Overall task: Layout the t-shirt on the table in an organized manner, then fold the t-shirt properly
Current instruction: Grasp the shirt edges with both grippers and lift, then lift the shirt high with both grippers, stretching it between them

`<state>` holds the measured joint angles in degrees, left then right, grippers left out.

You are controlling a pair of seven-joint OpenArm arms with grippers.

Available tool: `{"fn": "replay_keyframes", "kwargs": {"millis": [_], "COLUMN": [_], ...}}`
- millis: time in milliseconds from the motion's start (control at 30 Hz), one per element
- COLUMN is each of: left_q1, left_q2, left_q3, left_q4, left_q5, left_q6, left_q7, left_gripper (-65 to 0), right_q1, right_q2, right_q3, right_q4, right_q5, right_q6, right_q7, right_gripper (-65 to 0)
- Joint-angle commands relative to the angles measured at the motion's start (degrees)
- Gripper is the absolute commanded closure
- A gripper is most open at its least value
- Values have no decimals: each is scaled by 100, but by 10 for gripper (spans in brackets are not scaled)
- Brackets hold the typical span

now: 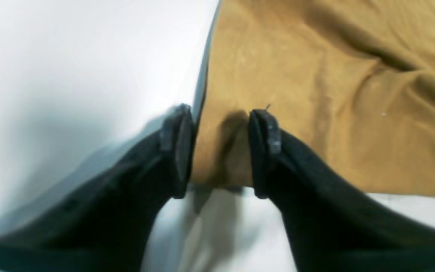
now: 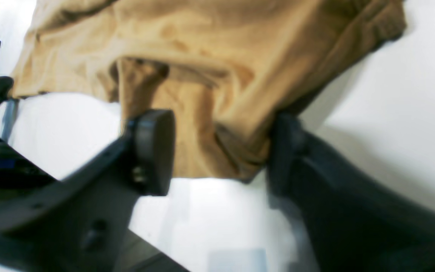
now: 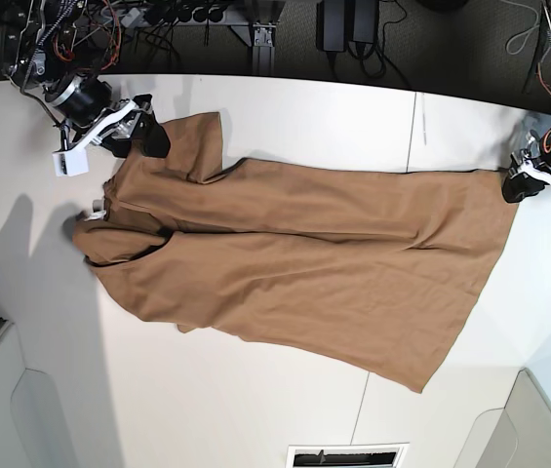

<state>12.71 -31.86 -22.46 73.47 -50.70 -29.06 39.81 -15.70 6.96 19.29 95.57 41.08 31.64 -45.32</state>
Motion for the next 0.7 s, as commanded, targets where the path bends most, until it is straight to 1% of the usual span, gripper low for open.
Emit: {"fn": "replay_keyframes", "kwargs": {"millis": [0,33,67,100,133,200,267,333,400,467,567,633,667], "left_q1": [20,20,20,20,22,20,63,98,96,96,96,101,101], "left_q2": [-50,-52,-55,-55,-59,-96,-170,-219,-229,-229,-227,-227,-225], "left_q3": [7,7,7,7,7,0,-118,-400,-778,-1117,-1453,-1626,-1720], "left_q4": [28,28,28,28,31,35,42,105,192,308,520,664,743], "left_q5": [22,-26,-120,-249,-369,-758,-1443,-2057,-2376,-2684,-3386,-3430,-3430], "left_q6": [-275,-520,-734,-929,-1094,-1094,-1094,-1094,-1094,-1094,-1094,-1094,-1094], "left_q7": [155,155,155,155,157,155,153,160,238,542,1182,1491,1537], "left_gripper": [-134,-60,0,0,0,0,0,0,0,0,0,0,0], "right_q1": [13,11,13,13,11,26,22,-24,-79,-177,-275,-334,-380], "right_q2": [46,46,46,46,48,74,83,85,98,98,208,304,343], "right_q3": [-22,-42,-59,-72,-79,-76,-70,-42,15,116,256,304,330], "right_q4": [79,79,79,79,79,101,225,507,894,1331,1926,2280,2426], "right_q5": [46,44,22,-2,-20,39,120,160,160,197,540,586,584], "right_q6": [13,13,13,15,17,22,101,125,131,184,186,186,186], "right_q7": [35,35,59,118,192,210,190,63,-105,-205,-415,-492,-503], "right_gripper": [-222,-121,-28,0,0,0,0,0,0,0,0,0,0]}}
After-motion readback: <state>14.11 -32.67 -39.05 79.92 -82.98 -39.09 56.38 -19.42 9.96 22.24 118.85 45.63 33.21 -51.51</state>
